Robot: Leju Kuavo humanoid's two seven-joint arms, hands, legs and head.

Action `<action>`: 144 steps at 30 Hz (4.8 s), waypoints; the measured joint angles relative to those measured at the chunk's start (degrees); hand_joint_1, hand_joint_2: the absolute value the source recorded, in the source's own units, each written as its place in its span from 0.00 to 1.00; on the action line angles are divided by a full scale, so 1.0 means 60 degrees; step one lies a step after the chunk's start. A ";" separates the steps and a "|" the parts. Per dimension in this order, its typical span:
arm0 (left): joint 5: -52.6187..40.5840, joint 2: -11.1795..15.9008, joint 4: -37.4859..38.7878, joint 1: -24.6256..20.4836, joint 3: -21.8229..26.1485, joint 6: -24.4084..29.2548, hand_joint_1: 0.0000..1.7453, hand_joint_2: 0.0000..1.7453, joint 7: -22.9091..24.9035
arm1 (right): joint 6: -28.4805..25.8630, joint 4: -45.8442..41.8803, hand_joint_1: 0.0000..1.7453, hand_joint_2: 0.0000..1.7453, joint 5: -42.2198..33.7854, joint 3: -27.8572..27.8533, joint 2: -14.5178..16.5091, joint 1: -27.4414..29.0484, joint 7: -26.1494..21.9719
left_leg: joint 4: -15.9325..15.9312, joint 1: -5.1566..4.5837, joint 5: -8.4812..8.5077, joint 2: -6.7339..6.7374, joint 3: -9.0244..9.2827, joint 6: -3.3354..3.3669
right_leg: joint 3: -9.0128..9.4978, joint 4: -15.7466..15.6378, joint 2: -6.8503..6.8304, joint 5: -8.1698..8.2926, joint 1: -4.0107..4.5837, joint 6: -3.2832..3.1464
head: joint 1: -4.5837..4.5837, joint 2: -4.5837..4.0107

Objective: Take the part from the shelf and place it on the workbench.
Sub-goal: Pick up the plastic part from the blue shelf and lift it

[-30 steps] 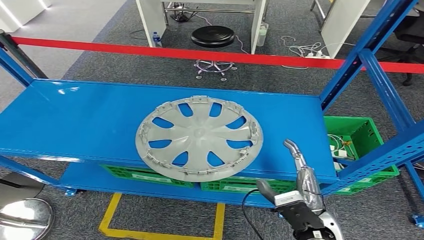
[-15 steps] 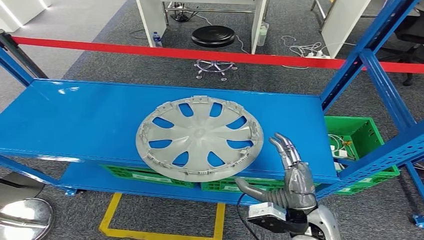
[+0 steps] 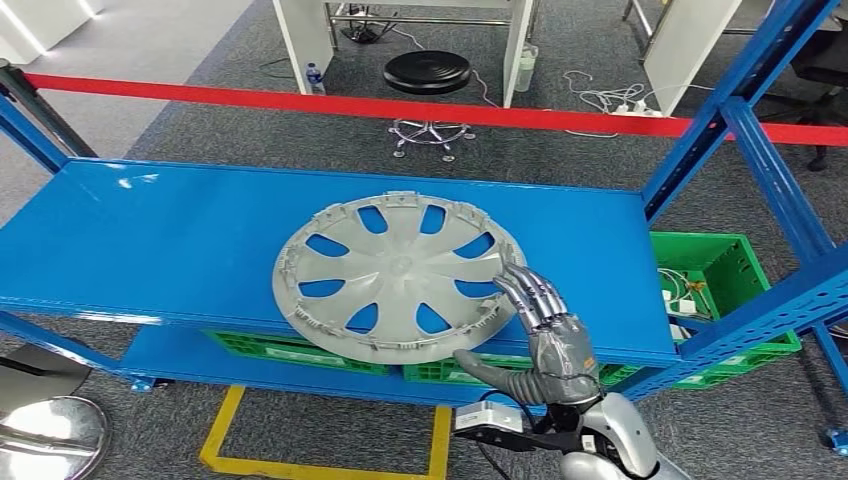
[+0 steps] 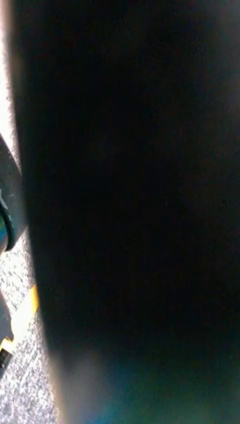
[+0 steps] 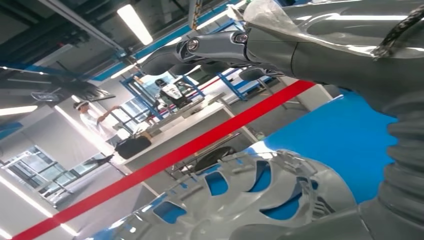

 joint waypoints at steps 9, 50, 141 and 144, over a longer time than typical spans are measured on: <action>-0.0415 -0.0240 0.0516 -0.0309 -0.0577 -0.0288 0.00 0.00 0.0341 | 0.0192 0.0128 0.00 1.00 0.0480 0.0189 0.0040 0.0006 0.0191 | -0.0001 0.0004 0.0000 0.0001 0.0000 0.0000 | 0.0000 0.0000 0.0002 -0.0003 0.0003 -0.0002 | -0.0001 0.0000; -0.0465 -0.0691 0.1810 -0.0949 -0.1811 -0.1207 0.00 0.00 0.0587 | 0.0203 0.1499 0.00 1.00 0.2910 0.2149 0.0533 -0.1195 0.0994 | -0.0001 0.0004 0.0001 0.0002 0.0000 0.0000 | 0.0003 0.0002 0.0003 -0.0002 0.0004 -0.0002 | 0.0001 0.0000; -0.0758 -0.0659 0.1879 -0.1235 -0.2338 -0.1807 0.00 0.00 0.0330 | 0.1442 0.6644 0.00 1.00 0.3403 0.2654 0.1901 -0.2942 0.1185 | -0.0001 0.0007 0.0006 0.0004 0.0009 0.0003 | 0.0006 0.0004 0.0011 0.0003 0.0006 0.0001 | 0.0001 0.0000; -0.0753 -0.0659 0.1879 -0.1235 -0.2338 -0.1807 0.00 0.00 0.0330 | 0.1419 0.6749 0.00 1.00 0.3495 0.2654 0.1902 -0.2955 0.1278 | -0.0001 0.0007 0.0006 0.0004 0.0010 0.0003 | 0.0008 0.0004 0.0010 0.0003 0.0006 0.0001 | 0.0002 0.0000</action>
